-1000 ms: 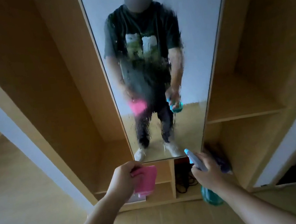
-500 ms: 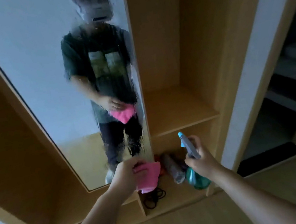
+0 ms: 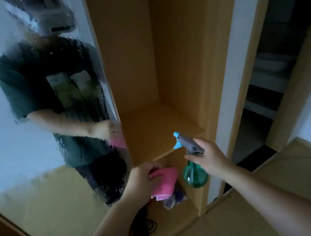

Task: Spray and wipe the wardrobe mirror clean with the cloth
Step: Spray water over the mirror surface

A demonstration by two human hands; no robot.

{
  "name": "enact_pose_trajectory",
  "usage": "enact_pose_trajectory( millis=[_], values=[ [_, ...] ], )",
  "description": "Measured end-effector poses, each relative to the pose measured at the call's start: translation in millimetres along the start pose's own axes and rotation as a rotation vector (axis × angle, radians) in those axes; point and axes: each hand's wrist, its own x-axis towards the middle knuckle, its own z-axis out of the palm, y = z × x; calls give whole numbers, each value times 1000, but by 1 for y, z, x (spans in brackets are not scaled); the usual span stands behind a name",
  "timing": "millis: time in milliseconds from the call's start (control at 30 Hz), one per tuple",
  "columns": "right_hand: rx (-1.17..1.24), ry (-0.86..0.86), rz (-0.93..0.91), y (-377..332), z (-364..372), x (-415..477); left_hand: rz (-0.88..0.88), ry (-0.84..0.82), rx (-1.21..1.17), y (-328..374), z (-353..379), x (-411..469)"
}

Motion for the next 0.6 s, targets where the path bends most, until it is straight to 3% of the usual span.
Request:
enact_pose_trajectory(
  millis=[367, 600],
  values=[
    [-145, 70, 12, 9, -19, 97, 73, -14, 52, -4, 20, 69],
    [-130, -22, -32, 46, -22, 190, -51, 52, 23, -6, 43, 122]
  ],
)
